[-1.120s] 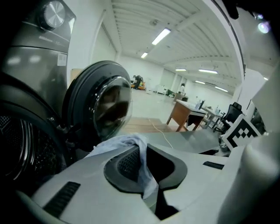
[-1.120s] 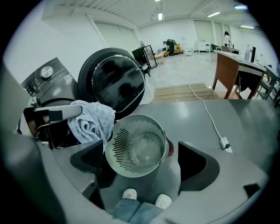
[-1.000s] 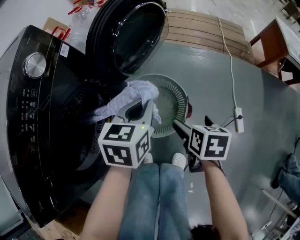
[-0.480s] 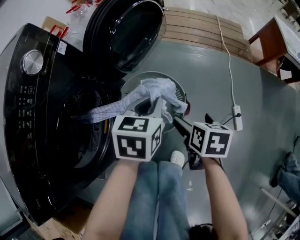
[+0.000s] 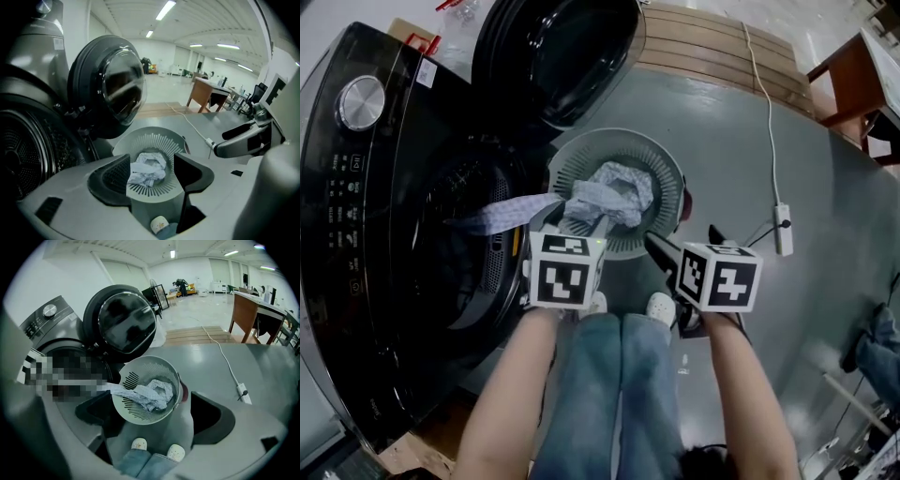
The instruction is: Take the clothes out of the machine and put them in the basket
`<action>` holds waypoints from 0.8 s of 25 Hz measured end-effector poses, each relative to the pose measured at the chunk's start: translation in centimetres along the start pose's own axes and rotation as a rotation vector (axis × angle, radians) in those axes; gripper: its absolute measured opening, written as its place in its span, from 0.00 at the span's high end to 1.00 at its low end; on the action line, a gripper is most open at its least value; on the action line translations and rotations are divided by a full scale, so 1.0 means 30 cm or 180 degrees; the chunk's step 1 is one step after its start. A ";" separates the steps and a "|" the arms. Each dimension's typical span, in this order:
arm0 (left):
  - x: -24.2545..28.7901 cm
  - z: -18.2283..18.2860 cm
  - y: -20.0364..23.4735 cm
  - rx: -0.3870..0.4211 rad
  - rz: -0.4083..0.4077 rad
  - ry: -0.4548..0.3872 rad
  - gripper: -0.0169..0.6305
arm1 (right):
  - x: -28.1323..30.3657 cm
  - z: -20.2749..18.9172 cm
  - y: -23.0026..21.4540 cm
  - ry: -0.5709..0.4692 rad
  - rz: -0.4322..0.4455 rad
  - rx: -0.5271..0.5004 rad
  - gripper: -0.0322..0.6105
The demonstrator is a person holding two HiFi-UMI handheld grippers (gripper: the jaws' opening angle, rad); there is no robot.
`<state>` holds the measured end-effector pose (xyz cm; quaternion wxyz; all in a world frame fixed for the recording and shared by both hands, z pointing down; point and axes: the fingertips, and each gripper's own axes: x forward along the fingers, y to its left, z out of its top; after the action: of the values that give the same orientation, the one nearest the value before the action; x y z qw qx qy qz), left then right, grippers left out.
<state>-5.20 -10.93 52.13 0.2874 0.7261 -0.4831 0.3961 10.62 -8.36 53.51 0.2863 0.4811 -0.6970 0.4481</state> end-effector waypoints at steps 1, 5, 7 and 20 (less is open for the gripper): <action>0.001 -0.026 0.022 0.0006 0.0035 0.0043 0.56 | 0.009 -0.005 0.011 0.0013 0.0007 -0.0008 0.12; 0.000 -0.121 0.117 0.0021 0.0172 0.0199 0.56 | 0.050 -0.022 0.066 0.0066 0.0034 -0.0043 0.12; -0.002 -0.159 0.171 0.0020 0.0264 0.0251 0.56 | 0.071 -0.031 0.097 0.0099 0.0045 -0.0077 0.12; 0.045 -0.401 0.585 -0.0013 0.1114 0.0653 0.53 | 0.207 -0.111 0.257 0.0296 0.0072 -0.0209 0.12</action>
<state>-24.78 -8.40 60.15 0.2633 0.5863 -0.5708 0.5109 1.06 -6.88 57.44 0.3289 0.4422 -0.7026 0.4501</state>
